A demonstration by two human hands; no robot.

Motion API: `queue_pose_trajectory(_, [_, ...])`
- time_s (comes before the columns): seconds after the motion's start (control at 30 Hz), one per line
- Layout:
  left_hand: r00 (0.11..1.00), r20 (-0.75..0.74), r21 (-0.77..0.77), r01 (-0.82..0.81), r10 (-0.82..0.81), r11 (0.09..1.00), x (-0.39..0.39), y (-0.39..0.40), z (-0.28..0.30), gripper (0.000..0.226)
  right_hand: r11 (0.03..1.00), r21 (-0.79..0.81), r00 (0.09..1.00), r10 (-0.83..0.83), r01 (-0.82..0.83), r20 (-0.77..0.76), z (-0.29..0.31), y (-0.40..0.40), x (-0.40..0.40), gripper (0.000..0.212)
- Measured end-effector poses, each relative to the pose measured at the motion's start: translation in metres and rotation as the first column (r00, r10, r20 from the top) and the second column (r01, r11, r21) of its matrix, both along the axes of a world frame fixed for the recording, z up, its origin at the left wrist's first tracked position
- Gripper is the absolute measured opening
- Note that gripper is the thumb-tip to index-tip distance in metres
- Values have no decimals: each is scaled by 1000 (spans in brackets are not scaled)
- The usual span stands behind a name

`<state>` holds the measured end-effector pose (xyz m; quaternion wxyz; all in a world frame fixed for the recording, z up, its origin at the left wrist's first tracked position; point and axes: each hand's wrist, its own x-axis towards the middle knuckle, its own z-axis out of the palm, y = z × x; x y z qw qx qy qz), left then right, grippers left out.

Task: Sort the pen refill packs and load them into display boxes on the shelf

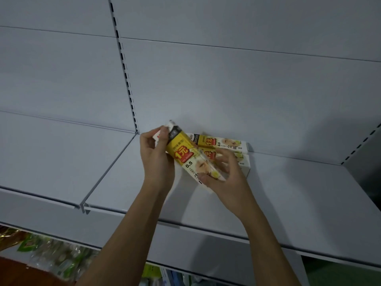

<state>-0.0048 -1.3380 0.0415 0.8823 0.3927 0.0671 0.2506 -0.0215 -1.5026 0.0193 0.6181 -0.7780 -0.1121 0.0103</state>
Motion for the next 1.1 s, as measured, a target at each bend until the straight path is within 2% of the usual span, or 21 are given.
queue_pose_trajectory(0.07, [997,-56,80,-50,55,996,-3,12,-8,11,1000,-2,1000,-11,11,-26,2,-4,1,40])
queue_pose_trajectory(0.13, [985,-105,290,-102,138,951,-9,25,-13,13,1000,20,999,-4,5,-50,5,-9,0,23])
queue_pose_trajectory(0.2, [962,-150,568,-105,229,816,-15,39,-13,14,999,29,997,-31,33,-66,10,-17,-1,15])
queue_pose_trajectory(0.23, [953,-171,659,-79,251,748,-17,45,-13,10,999,3,997,-38,39,-64,12,-22,-1,15])
queue_pose_trajectory(0.27, [949,-200,710,-30,243,703,-19,49,-12,4,999,-38,997,-34,32,-62,13,-26,1,15])
queue_pose_trajectory(0.33, [936,-275,776,81,220,626,-22,52,-16,8,991,-135,998,-8,0,-61,13,-33,3,16])
queue_pose_trajectory(0.43, [913,-355,797,182,203,575,-27,44,-28,9,975,-219,998,-54,48,-19,5,-35,4,14])
queue_pose_trajectory(0.53, [903,-377,785,193,208,588,-31,36,-38,8,940,-214,964,-253,264,77,-4,-34,2,13])
queue_pose_trajectory(0.6, [897,-406,766,231,173,599,-32,32,-42,12,907,-232,937,-344,350,68,-10,-36,-1,17])
queue_pose_trajectory(0.77, [891,-427,738,245,154,629,-32,25,-48,15,929,-195,940,-333,313,-75,-13,-49,-1,24])
queue_pose_trajectory(0.9, [892,-419,733,224,167,642,-26,21,-48,15,923,-161,930,-362,348,-63,-13,-45,5,28])
queue_pose_trajectory(1.1, [899,-378,770,173,222,614,-15,26,-41,15,891,-176,900,-433,419,-47,-11,-44,11,32])
